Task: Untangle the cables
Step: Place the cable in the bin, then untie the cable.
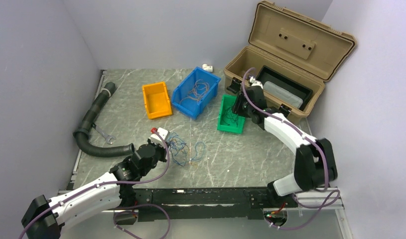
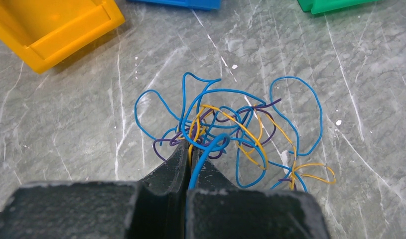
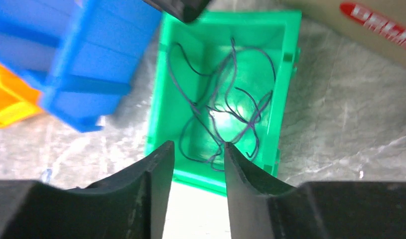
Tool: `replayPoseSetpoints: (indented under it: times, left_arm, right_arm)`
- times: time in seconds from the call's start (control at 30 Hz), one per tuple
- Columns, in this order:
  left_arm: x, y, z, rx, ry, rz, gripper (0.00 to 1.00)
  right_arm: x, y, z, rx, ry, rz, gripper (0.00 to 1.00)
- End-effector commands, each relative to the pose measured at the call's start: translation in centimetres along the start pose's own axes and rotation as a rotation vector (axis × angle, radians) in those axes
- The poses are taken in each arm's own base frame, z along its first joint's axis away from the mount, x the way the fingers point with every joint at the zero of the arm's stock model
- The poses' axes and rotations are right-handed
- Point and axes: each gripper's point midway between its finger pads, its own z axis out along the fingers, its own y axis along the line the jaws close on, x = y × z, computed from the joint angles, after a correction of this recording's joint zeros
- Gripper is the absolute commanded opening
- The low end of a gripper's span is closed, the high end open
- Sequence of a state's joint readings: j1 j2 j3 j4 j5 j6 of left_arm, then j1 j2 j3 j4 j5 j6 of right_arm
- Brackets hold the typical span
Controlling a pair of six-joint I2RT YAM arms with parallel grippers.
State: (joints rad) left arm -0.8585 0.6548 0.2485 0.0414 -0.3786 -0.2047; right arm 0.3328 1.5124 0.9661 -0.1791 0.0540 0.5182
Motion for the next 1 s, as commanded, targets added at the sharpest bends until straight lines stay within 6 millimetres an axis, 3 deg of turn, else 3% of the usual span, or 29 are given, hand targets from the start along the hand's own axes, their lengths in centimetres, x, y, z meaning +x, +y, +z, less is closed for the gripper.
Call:
replayPoseSetpoints:
  times: [0.0, 0.23, 0.37, 0.43, 0.73, 0.97]
  left_arm:
    - [-1.4, -0.6, 0.1, 0.026, -0.050, -0.019, 0.00]
    - [-1.4, -0.7, 0.1, 0.034, -0.053, -0.018, 0.00]
    - [-1.4, -0.7, 0.0, 0.035, -0.053, -0.018, 0.00]
    - [-1.4, -0.7, 0.0, 0.036, -0.053, -0.017, 0.00]
    - [-1.4, -0.8, 0.0, 0.046, -0.057, -0.015, 0.00]
    - [-1.4, -0.9, -0.1, 0.051, -0.058, -0.014, 0.00]
  right_arm:
    - [-3.2, 2.5, -4.0, -0.115, -0.115, -0.060, 0.48]
    - [-2.3, 4.6, -6.9, -0.245, -0.104, -0.114, 0.69]
    - [-1.3, 5.9, -8.0, -0.307, -0.100, -0.135, 0.92]
    - [-0.4, 6.7, -8.4, -0.337, -0.087, -0.149, 0.99]
    - [5.0, 10.9, -8.4, -0.462, -0.009, -0.202, 0.99]
    - [10.2, 14.2, -6.8, -0.551, 0.086, -0.241, 0.86]
